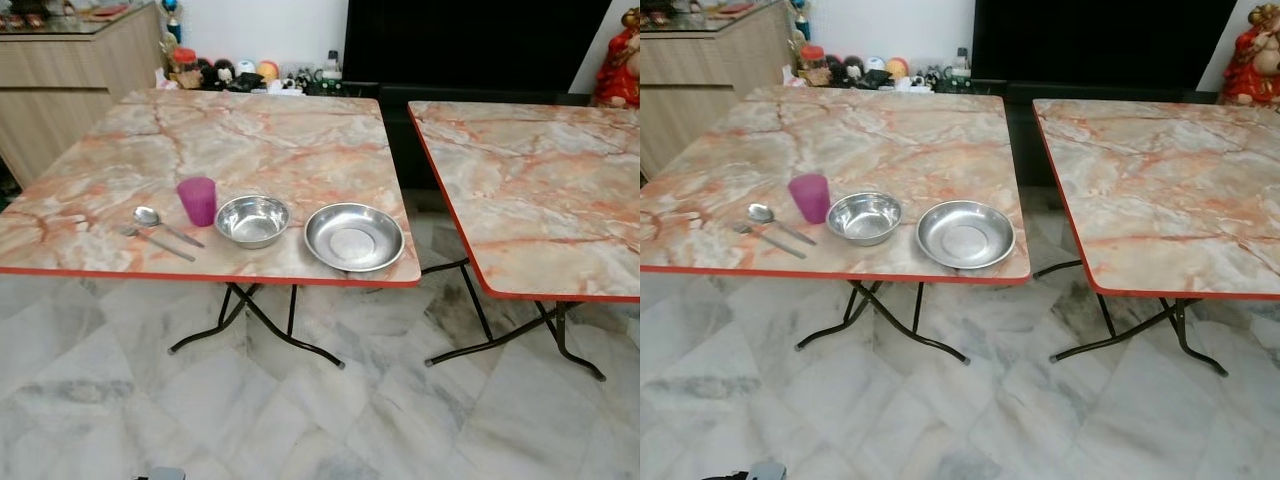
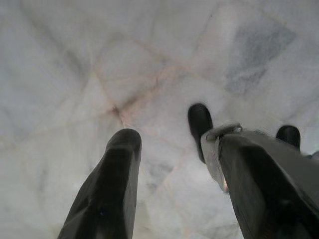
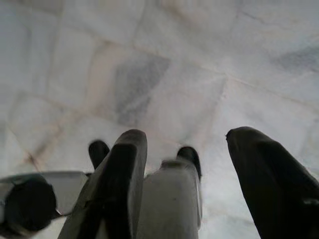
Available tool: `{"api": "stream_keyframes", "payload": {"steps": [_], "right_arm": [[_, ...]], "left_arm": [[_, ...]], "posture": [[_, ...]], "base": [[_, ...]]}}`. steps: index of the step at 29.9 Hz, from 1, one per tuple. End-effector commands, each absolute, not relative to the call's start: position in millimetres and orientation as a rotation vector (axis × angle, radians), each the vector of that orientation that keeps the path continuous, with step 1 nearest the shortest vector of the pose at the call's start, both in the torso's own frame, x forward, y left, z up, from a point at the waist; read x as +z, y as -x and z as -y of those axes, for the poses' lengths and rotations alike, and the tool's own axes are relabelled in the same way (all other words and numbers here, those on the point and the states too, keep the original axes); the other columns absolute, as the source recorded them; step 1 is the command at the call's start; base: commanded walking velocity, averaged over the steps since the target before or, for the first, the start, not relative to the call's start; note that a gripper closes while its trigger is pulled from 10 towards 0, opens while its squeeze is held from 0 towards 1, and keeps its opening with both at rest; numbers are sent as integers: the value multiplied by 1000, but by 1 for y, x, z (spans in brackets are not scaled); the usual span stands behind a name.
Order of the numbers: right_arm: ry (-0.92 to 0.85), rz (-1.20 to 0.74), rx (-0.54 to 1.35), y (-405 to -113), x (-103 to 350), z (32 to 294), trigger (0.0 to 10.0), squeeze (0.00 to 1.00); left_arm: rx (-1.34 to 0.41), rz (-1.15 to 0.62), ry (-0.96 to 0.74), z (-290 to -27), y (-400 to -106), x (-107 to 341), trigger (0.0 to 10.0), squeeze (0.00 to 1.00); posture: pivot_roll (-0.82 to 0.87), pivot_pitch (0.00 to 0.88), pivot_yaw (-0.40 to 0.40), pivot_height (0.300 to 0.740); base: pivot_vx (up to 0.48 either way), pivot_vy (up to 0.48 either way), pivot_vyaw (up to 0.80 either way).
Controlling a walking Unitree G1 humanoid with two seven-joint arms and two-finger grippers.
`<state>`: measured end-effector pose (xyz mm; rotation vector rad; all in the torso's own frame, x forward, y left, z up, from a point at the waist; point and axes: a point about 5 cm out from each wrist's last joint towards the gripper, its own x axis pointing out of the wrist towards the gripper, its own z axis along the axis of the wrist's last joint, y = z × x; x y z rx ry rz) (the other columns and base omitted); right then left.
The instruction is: Setting the table
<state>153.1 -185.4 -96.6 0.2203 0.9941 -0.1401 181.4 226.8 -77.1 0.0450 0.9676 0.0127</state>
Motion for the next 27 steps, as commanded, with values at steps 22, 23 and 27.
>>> {"api": "stream_keyframes", "payload": {"steps": [22, 23, 27], "right_arm": [[-182, -1025, -132, -143, -100, 190, 10000, 0], [-189, -1017, -143, -145, -99, 191, 10000, 0], [-172, -958, -141, -151, -95, 193, 10000, 0]], "left_arm": [[14, -984, -25, -222, -177, -81, 10000, 0], [12, -987, -27, -221, -176, -81, 10000, 0], [10, -990, -27, -221, -175, -82, 10000, 0]], "posture": [[-7, 93, -10, 740], [-7, 93, -10, 740], [-5, 96, -12, 740]], "base": [[136, 0, 588], [0, 0, 0], [0, 0, 0]]}}
